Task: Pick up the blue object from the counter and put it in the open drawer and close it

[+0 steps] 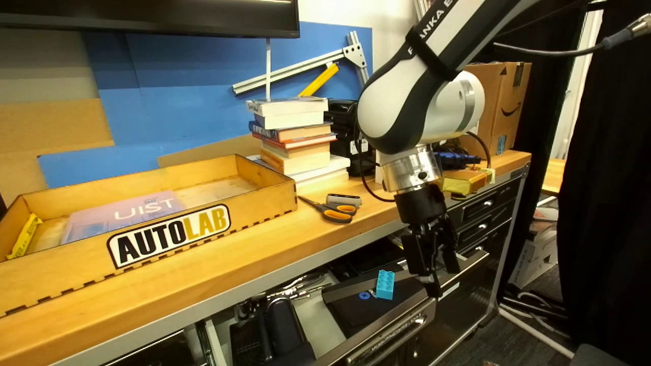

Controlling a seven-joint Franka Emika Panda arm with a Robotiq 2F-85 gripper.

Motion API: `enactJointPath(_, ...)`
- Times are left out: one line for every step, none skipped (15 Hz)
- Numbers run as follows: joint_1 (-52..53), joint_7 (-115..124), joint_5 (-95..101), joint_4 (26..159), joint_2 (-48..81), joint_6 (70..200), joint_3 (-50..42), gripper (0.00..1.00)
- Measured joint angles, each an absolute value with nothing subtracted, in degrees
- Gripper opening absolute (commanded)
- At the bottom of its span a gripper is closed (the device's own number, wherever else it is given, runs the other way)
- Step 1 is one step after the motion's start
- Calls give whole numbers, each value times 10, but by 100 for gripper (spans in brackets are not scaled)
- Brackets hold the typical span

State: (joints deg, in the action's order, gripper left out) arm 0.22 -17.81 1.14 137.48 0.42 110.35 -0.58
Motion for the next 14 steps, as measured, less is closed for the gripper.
enactJointPath(-1, -173, 5, 1373, 18, 1104, -9, 100)
enactJointPath(-4, -164, -3, 1370, 35, 1107, -11, 100)
enactJointPath(-7, -156, -14, 1365, 53, 1110, -12, 100)
enactJointPath(-11, -151, -26, 1359, 72, 1115, -13, 100)
enactJointPath(-13, -146, -38, 1352, 89, 1119, -13, 100)
enactJointPath(-15, -137, -48, 1345, 105, 1120, -13, 100)
enactJointPath(-17, -119, -60, 1339, 116, 1119, -13, 100)
enactJointPath(-20, -97, -72, 1334, 124, 1125, -13, 100)
enactJointPath(-22, -75, -84, 1329, 127, 1132, -13, 100)
enactJointPath(-25, -64, -96, 1326, 128, 1138, -14, 100)
enactJointPath(-28, -56, -110, 1325, 129, 1150, -15, 100)
enactJointPath(-30, -48, -125, 1323, 129, 1164, -16, 100)
enactJointPath(-32, -38, -137, 1322, 129, 1182, -16, 100)
enactJointPath(-32, -27, -148, 1321, 129, 1201, -16, 100)
